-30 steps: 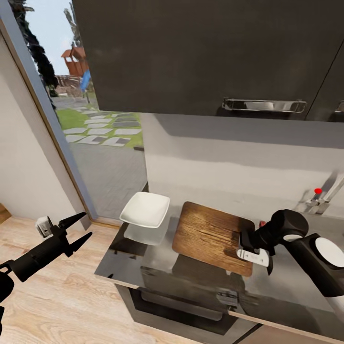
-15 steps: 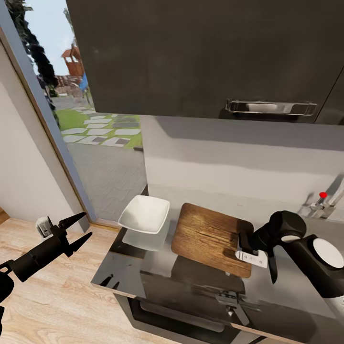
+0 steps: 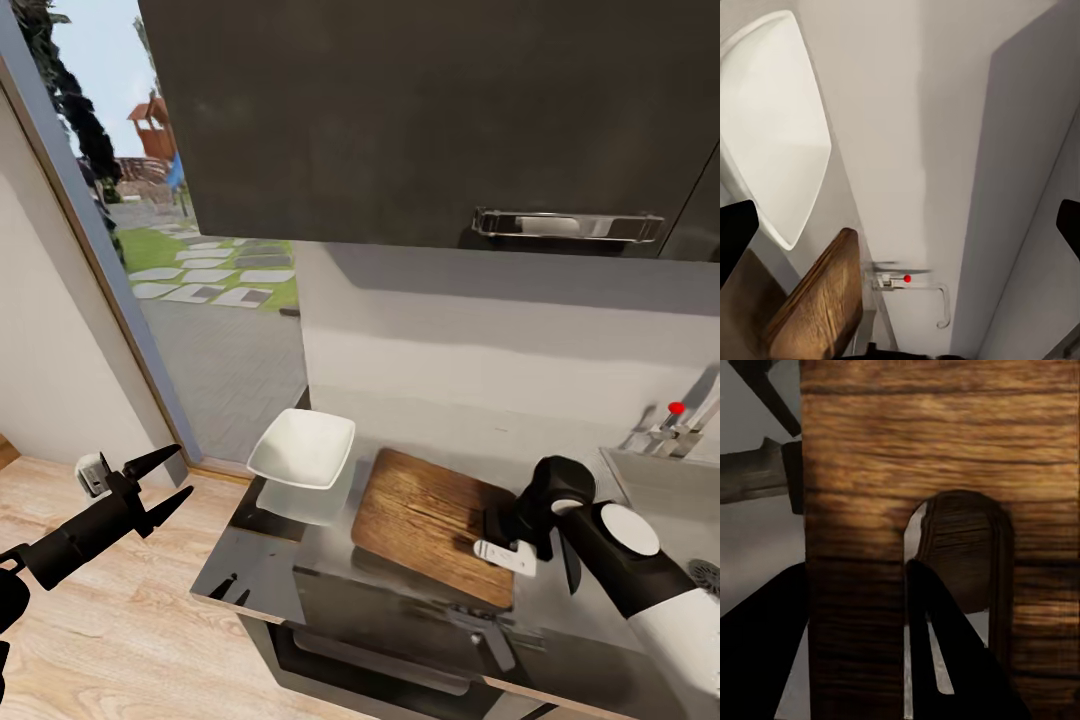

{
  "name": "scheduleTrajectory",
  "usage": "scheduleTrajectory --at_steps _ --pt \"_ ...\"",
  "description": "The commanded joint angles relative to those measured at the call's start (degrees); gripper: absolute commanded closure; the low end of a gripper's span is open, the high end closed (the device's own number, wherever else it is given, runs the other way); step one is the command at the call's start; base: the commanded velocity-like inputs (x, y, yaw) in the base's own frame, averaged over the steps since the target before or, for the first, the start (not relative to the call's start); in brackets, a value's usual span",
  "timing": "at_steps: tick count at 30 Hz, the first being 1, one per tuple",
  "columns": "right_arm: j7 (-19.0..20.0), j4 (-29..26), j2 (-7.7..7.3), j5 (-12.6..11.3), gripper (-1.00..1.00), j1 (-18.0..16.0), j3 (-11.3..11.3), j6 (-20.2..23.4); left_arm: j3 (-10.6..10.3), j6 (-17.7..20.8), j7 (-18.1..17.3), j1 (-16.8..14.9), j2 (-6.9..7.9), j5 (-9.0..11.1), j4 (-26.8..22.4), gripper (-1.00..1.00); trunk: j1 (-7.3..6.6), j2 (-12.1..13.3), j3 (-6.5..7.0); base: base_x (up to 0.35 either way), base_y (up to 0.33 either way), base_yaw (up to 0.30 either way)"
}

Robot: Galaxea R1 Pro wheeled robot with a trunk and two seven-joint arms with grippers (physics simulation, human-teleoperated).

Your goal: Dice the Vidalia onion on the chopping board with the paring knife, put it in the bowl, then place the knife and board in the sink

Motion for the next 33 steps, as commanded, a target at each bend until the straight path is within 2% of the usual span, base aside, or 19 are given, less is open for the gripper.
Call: scheduleTrajectory --at_steps 1,21,22,25,29,33 --pt "0.1 0.8 0.10 0.4 1.00 -0.1 0.1 -0.3 0.1 0.2 0.6 -0.1 0.00 0.6 0.0 -1.00 0.03 -0.1 -0.12 0.000 0.000 0.000" --pt "0.1 2.2 0.38 0.7 1.00 -0.3 0.2 -0.4 0.1 0.2 0.6 -0.1 0.00 0.6 0.0 -1.00 0.03 -0.1 -0.12 0.058 0.000 0.000" --pt "0.1 2.2 0.40 0.7 -1.00 -0.3 0.2 -0.4 0.1 0.2 0.6 -0.1 0.00 0.6 0.0 -1.00 0.03 -0.1 -0.12 0.002 0.000 0.000" --pt "0.1 2.2 0.73 0.7 -1.00 -0.3 0.2 -0.4 0.1 0.2 0.6 -0.1 0.00 0.6 0.0 -1.00 0.03 -0.1 -0.12 0.000 0.000 0.000" --pt "0.1 2.0 1.98 0.7 -1.00 -0.3 -0.1 -0.3 0.1 0.2 0.6 -0.1 0.00 0.6 0.0 -1.00 0.03 -0.1 -0.12 0.000 0.000 0.000" --pt "0.1 1.5 2.22 0.7 -1.00 -0.3 -0.3 -0.3 0.1 0.2 0.6 -0.1 -0.02 0.6 0.0 -1.00 0.03 -0.1 -0.12 0.000 0.000 0.000"
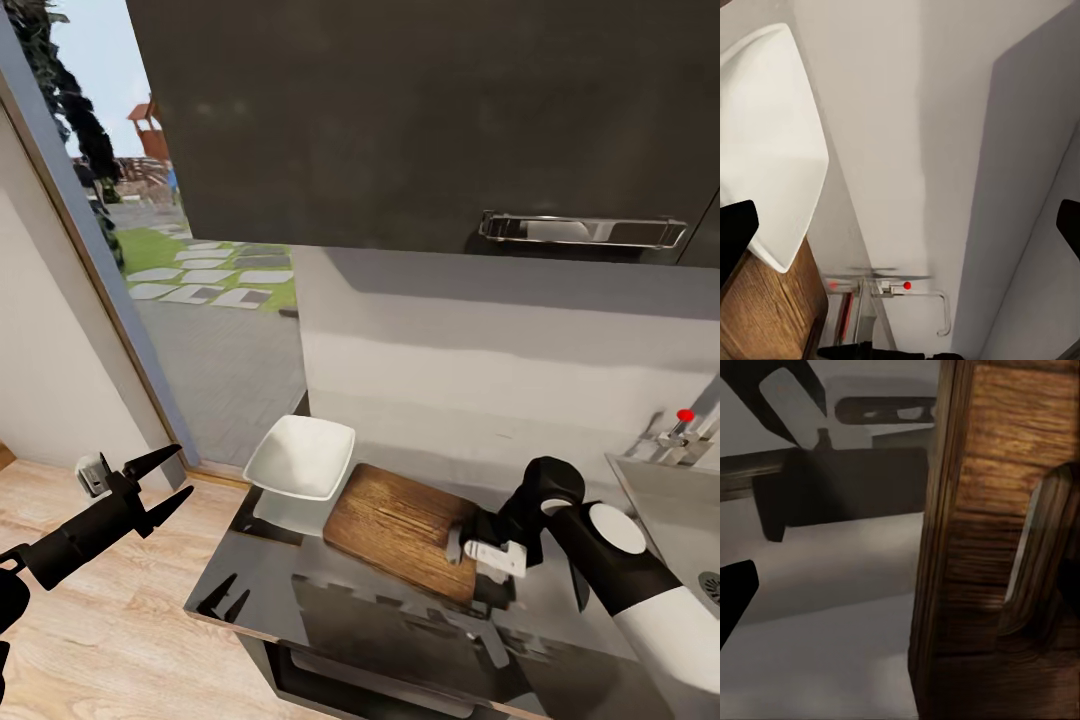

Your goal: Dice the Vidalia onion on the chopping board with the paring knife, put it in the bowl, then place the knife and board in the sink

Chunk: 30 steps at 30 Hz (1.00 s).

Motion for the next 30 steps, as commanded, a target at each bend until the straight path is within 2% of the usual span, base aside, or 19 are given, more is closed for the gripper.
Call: scheduleTrajectory --at_steps 1,8,10,12,14,15,17,18,19,20,22,23,25,26,27,28,29,30 --pt "0.0 -0.1 -0.03 0.1 -1.00 -0.1 0.1 -0.3 0.1 0.2 0.6 -0.1 -0.02 0.6 0.0 -1.00 0.03 -0.1 -0.12 0.000 0.000 0.000" --pt "0.0 -3.1 -0.41 0.1 -1.00 -0.1 -0.3 -0.4 0.1 0.2 0.6 -0.1 -0.07 0.6 0.0 -1.00 0.03 -0.1 -0.12 0.000 0.000 0.000" --pt "0.1 -6.0 -0.72 0.1 -1.00 0.1 -1.8 -0.4 0.1 0.2 0.6 -0.1 -0.07 0.6 0.0 -1.00 0.03 -0.1 -0.12 0.000 0.000 0.000" --pt "0.4 -9.5 -0.76 0.1 -1.00 0.2 -4.3 -0.2 0.1 0.1 0.7 -0.1 -0.07 0.6 0.0 -1.00 0.03 -0.1 -0.12 0.000 0.000 0.000" --pt "0.6 -14.5 -0.58 -0.1 -1.00 0.3 -9.9 0.0 0.0 0.1 0.7 -0.1 -0.14 0.6 0.0 -1.00 0.03 -0.1 -0.12 0.000 0.000 0.000" --pt "0.6 -15.5 -0.46 -0.2 -1.00 0.3 -11.6 0.1 0.0 0.1 0.7 -0.1 -0.17 0.6 0.0 -1.00 0.03 -0.1 -0.12 0.000 0.000 0.000" --pt "0.7 -18.0 -0.17 -0.6 -1.00 0.4 -18.7 2.4 -0.1 0.1 0.6 -0.2 -0.20 0.6 0.0 -1.00 0.03 -0.1 -0.12 0.000 0.000 0.000" --pt "0.7 -18.3 -0.11 -0.7 -1.00 0.4 -20.3 3.7 -0.1 0.1 0.6 -0.2 -0.19 0.6 0.0 -1.00 0.03 -0.1 -0.12 0.000 0.000 0.000" --pt "0.8 -18.9 -0.05 -0.8 -1.00 0.3 -22.9 7.3 -0.1 0.2 0.6 -0.3 -0.13 0.6 0.0 -1.00 0.03 -0.1 -0.12 0.000 0.000 0.000" --pt "0.9 -19.1 -0.04 -0.8 -1.00 0.1 -23.9 9.6 -0.1 0.2 0.6 -0.3 -0.10 0.6 0.0 -1.00 0.03 -0.1 -0.12 0.000 0.000 0.000" --pt "1.0 -19.5 0.03 -1.0 -1.00 -0.3 -26.2 21.5 0.0 0.2 0.6 -0.3 0.00 0.6 0.0 -1.00 0.03 -0.1 -0.12 0.000 0.000 0.000" --pt "1.0 -19.6 0.04 -1.0 -1.00 -0.4 -26.6 25.3 0.0 0.2 0.6 -0.3 0.00 0.6 0.0 -1.00 0.03 -0.1 -0.12 0.000 0.000 0.000" --pt "0.8 -19.7 0.15 -1.0 -1.00 -0.7 -27.4 43.5 0.0 0.2 0.6 -0.4 0.01 0.6 0.0 -1.00 0.03 -0.1 -0.12 0.000 0.000 0.000" --pt "0.8 -19.7 0.21 -1.0 -1.00 -0.9 -27.5 48.8 0.0 0.2 0.6 -0.4 0.01 0.6 0.0 -1.00 0.03 -0.1 -0.12 0.000 0.000 0.000" --pt "0.7 -19.7 0.48 -1.0 -1.00 -1.8 -27.7 60.0 0.1 0.2 0.6 -0.4 0.01 0.6 0.0 -1.00 0.03 -0.1 -0.12 0.000 0.000 0.000" --pt "0.8 -19.8 1.05 -1.1 -1.00 -3.3 -28.3 77.6 0.0 0.2 0.9 -0.4 0.01 0.5 0.0 -1.00 0.03 -0.1 -0.12 0.000 0.000 0.000" --pt "0.8 -19.8 1.70 -1.2 -1.00 -3.9 -29.1 88.1 -0.2 0.2 1.1 -0.4 -0.02 0.2 0.0 -1.00 0.03 -0.1 -0.12 0.000 0.000 0.000" --pt "0.7 -19.8 2.91 -1.4 -1.00 -4.3 -29.9 96.3 -0.6 0.3 1.0 -0.4 -0.06 0.1 0.0 -1.00 0.03 -0.1 -0.12 0.000 0.000 0.000"
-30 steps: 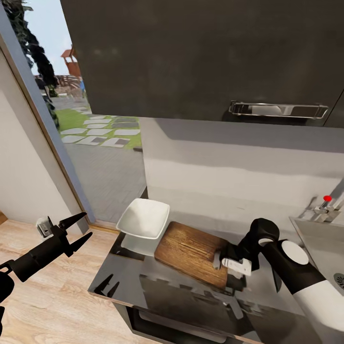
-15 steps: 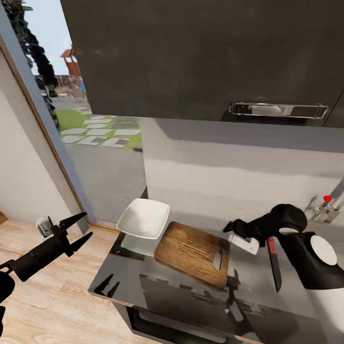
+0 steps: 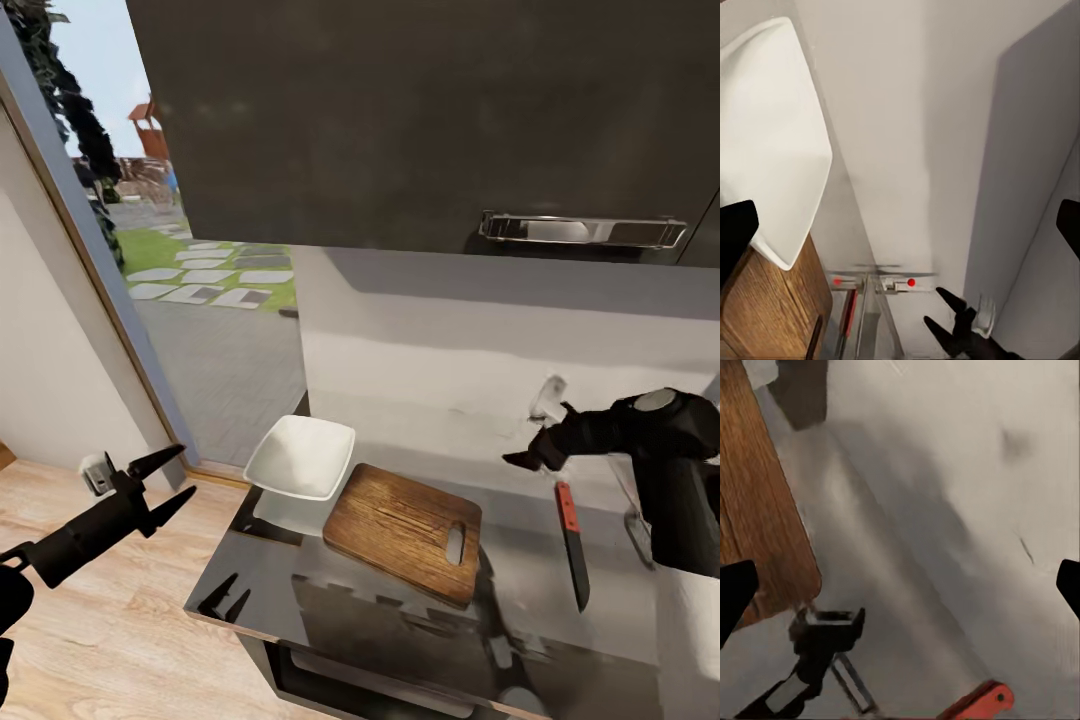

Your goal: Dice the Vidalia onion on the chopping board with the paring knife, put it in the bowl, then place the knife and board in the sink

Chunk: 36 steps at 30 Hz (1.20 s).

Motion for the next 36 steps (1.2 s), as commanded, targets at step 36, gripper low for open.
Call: scheduleTrajectory --at_steps 36 --pt "-31.6 -0.1 9.09 -12.1 -1.00 6.7 -27.7 11.9 -2.4 0.4 -19.5 14.9 -0.86 -13.7 -0.1 -1.00 0.03 -0.1 -0.12 -0.105 0.000 -0.022"
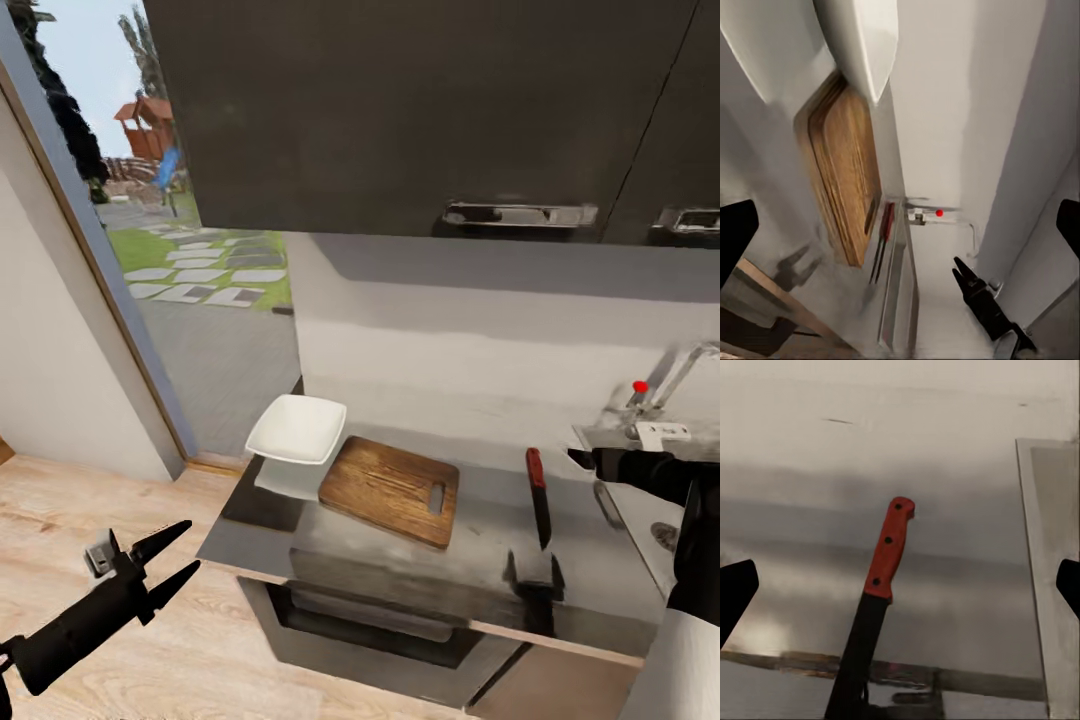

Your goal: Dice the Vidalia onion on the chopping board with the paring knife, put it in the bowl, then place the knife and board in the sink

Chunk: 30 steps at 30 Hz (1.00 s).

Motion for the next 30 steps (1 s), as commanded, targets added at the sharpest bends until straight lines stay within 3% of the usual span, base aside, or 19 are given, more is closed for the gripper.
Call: scheduleTrajectory --at_steps 1,4,6,7,8,9,11,12,13,14,15,16,18,19,21,26,30 --pt "0.6 0.0 0.01 0.5 -1.00 -0.1 0.0 0.2 -0.7 0.1 -0.5 -0.3 -0.09 -0.5 0.0 -1.00 0.00 -0.1 -0.11 -0.343 0.000 -0.258" --pt "0.5 -0.1 0.01 0.5 -1.00 -0.1 0.1 0.3 -6.9 -0.2 0.1 -3.6 -1.45 -0.5 0.0 -1.00 0.00 -0.1 -0.11 -0.344 0.000 -0.281" --pt "0.5 -0.1 0.08 0.5 -1.00 -0.1 0.1 0.3 -14.4 -0.3 3.4 -9.2 -3.89 -0.9 0.0 -1.00 0.00 -0.1 -0.11 -0.273 0.000 -0.293" --pt "0.5 -0.1 0.12 0.5 -1.00 -0.1 0.2 0.3 -16.4 -0.3 5.2 -11.0 -4.79 -1.0 0.0 -1.00 0.00 -0.1 -0.11 -0.179 0.000 -0.295" --pt "0.4 -0.1 0.20 0.5 -1.00 -0.1 0.2 0.3 -20.6 -0.4 10.0 -15.0 -7.29 -1.1 0.0 -1.00 0.00 -0.1 -0.11 -0.115 0.000 -0.297" --pt "0.4 -0.1 0.23 0.5 -1.00 -0.1 0.2 0.3 -22.8 -0.4 13.0 -17.3 -8.96 -1.2 0.0 -1.00 0.00 -0.1 -0.11 -0.092 0.000 -0.298" --pt "0.4 -0.1 0.29 0.6 -1.00 -0.2 0.0 0.3 -31.3 -0.6 27.6 -26.7 -16.63 -1.3 0.0 -1.00 0.00 -0.1 -0.11 -0.048 0.000 -0.299" --pt "0.4 -0.1 0.29 0.6 -1.00 -0.4 -0.1 0.3 -35.8 -1.8 34.1 -31.3 -19.24 -1.1 0.0 -1.00 0.00 -0.1 -0.11 -0.024 0.000 -0.299" --pt "0.3 -0.1 0.29 0.6 -1.00 -0.4 -0.1 0.3 -38.2 -3.0 36.4 -33.5 -20.16 -1.0 0.0 -1.00 0.00 -0.1 -0.11 -0.019 0.000 -0.300" --pt "0.3 -0.1 0.28 0.6 -1.00 -0.5 -0.2 0.3 -43.4 -6.6 39.9 -37.8 -21.44 -0.8 0.0 -1.00 0.00 -0.1 -0.11 -0.012 0.000 -0.300" --pt "0.3 -0.1 0.27 0.6 -1.00 -0.5 -0.2 0.3 -45.8 -8.7 41.3 -39.7 -21.87 -0.8 0.0 -1.00 0.00 -0.1 -0.11 -0.010 0.000 -0.300" --pt "0.3 -0.1 0.16 0.6 -1.00 -0.7 -0.3 0.3 -50.2 -12.5 43.4 -43.0 -22.41 -1.0 0.0 -1.00 0.00 -0.1 -0.11 -0.006 0.000 -0.300" --pt "0.3 -0.1 -0.09 0.6 -1.00 -0.8 -0.5 0.4 -54.9 -16.0 46.5 -45.9 -22.67 -1.3 0.1 -1.00 0.00 -0.1 -0.11 -0.004 0.000 -0.300" --pt "0.4 -0.1 -0.21 0.6 -1.00 -0.9 -0.6 0.4 -56.7 -17.3 48.8 -46.8 -22.55 -1.4 0.1 -1.00 0.00 -0.1 -0.11 -0.002 0.000 -0.300" --pt "0.3 -0.1 -0.25 0.6 -1.00 -1.0 -0.6 0.4 -58.3 -18.5 51.7 -46.7 -21.82 -1.5 0.2 -1.00 0.00 -0.1 -0.11 -0.001 0.000 -0.300" --pt "0.3 -0.1 0.11 0.6 -1.00 -1.0 -0.7 0.4 -59.0 -19.7 54.7 -44.9 -20.34 -1.8 0.5 -1.00 0.00 -0.1 -0.11 0.000 0.000 -0.300" --pt "0.3 -0.1 0.23 0.6 -1.00 -0.9 -0.7 0.4 -59.2 -19.8 55.2 -44.5 -20.26 -6.1 0.9 -1.00 0.00 -0.1 -0.11 0.015 -0.057 -0.300"
